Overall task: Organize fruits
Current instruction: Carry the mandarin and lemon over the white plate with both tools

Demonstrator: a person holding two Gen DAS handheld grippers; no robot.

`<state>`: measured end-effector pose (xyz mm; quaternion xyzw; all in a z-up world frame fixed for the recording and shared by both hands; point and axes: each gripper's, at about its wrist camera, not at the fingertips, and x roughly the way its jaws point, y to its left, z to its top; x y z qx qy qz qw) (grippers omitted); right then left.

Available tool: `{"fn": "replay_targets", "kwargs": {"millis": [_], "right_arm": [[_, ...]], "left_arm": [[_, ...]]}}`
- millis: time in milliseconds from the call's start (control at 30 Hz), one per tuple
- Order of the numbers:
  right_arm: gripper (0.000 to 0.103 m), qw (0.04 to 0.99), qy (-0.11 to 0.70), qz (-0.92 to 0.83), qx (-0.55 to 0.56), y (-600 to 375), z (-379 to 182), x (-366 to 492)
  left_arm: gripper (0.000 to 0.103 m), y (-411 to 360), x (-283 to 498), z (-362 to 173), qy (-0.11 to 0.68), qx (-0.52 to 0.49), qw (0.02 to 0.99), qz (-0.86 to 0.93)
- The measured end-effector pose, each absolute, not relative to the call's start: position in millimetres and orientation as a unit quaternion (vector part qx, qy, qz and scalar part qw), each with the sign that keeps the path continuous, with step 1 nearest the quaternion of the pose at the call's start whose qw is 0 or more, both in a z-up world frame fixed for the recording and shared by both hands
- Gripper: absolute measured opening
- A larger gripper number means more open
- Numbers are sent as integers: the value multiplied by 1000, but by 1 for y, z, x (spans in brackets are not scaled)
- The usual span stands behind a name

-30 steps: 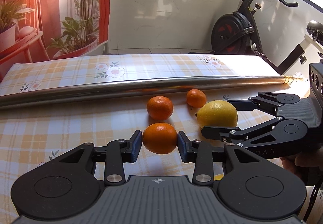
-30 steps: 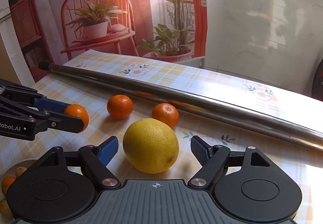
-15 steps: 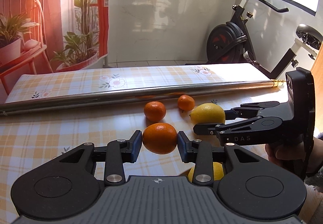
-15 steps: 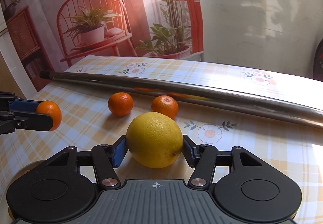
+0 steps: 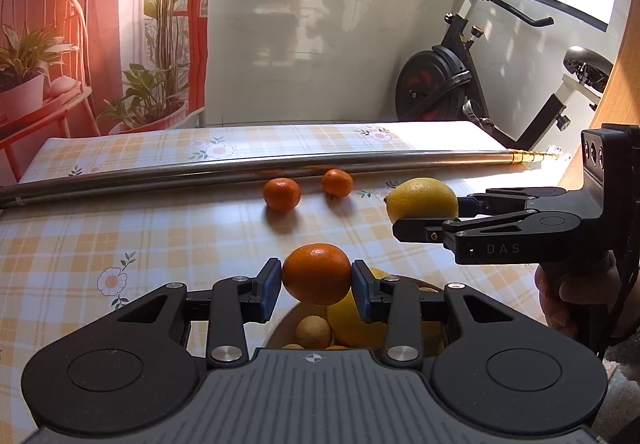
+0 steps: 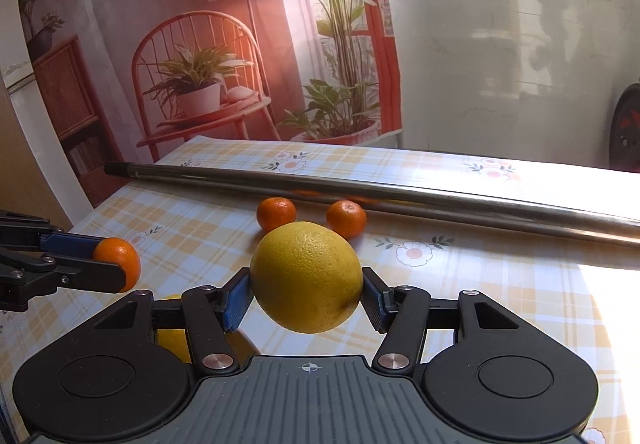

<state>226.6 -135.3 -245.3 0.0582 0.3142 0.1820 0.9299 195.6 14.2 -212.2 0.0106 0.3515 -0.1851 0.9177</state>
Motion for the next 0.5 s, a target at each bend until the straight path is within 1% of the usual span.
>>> {"fn": "replay_targets", "kwargs": {"millis": [500], "right_arm": [[53, 922, 311, 228, 41, -107, -223, 163]], "left_arm": [[40, 16, 149, -208, 358, 0, 916, -183]]}}
